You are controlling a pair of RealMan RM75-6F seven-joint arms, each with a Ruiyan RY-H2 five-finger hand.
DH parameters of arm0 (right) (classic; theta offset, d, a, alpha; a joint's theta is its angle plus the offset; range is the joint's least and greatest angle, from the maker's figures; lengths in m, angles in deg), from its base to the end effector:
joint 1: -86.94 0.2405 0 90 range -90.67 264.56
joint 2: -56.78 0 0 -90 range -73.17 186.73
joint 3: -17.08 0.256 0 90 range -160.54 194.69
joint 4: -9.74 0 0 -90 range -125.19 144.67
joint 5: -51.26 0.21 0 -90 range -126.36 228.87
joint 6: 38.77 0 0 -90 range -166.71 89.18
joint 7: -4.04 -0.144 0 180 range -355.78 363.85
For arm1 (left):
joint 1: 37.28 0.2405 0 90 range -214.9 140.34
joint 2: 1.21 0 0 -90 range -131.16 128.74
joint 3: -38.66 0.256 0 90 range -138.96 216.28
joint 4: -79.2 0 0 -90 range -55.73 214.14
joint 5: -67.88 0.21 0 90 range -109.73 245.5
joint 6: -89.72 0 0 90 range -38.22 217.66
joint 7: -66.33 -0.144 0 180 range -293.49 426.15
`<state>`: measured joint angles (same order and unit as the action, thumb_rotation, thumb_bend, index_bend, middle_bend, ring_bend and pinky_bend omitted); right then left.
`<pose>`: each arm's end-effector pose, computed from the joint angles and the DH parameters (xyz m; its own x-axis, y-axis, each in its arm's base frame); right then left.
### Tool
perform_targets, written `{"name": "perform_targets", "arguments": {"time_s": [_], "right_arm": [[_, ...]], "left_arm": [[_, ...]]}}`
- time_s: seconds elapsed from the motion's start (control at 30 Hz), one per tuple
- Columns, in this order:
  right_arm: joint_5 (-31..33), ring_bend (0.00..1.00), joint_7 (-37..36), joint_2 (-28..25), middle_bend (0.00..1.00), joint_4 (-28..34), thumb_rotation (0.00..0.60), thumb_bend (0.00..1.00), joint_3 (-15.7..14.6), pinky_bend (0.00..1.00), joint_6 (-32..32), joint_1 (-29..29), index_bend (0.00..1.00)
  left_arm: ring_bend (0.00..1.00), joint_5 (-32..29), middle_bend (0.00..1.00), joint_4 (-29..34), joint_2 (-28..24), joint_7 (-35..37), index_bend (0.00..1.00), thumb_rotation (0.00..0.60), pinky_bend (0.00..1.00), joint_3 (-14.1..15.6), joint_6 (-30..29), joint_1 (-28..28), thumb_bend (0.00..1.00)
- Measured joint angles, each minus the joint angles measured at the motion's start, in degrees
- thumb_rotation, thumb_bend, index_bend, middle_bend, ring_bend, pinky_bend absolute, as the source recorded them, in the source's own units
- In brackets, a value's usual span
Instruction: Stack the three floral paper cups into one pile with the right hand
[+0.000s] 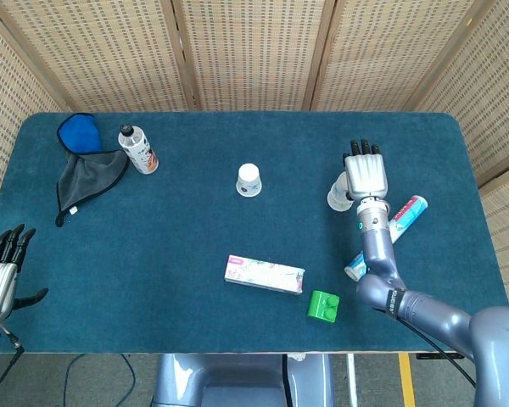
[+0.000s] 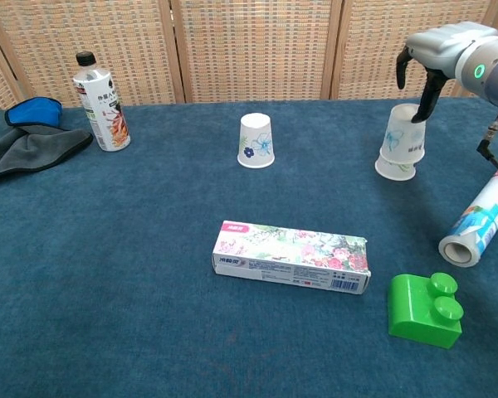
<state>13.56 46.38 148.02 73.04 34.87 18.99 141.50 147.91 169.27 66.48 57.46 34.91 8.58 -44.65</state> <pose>-0.1600 -0.4593 0.0504 0.6781 -0.0477 0.7334 -0.7339 0.0109 0.6792 -0.3211 0.1978 0.1410 0.4996 0.0486 0.8649 0.8638 0.0468 -0.5017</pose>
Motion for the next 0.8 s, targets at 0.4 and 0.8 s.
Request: {"name": "perform_targets", "arguments": {"time_s": [0.4, 0.8], "right_arm": [[1.4, 0.09, 1.2, 0.1, 0.15, -0.6, 0.600, 0.20, 0.0, 0.18, -0.9, -0.4, 0.34], [-5.0, 0.09, -3.6, -2.5, 0.16, 10.1, 0.600, 0.20, 1.7, 0.18, 1.3, -0.2, 0.34]], "left_arm": [[0.00, -0.4, 0.00, 0.2, 0.1, -0.5, 0.02, 0.600, 0.09, -0.2, 0.7, -0.5, 0.16], [0.00, -0.4, 0.00, 0.2, 0.2, -0.5, 0.02, 0.600, 0.09, -0.3, 0.5, -0.6, 0.16]]}}
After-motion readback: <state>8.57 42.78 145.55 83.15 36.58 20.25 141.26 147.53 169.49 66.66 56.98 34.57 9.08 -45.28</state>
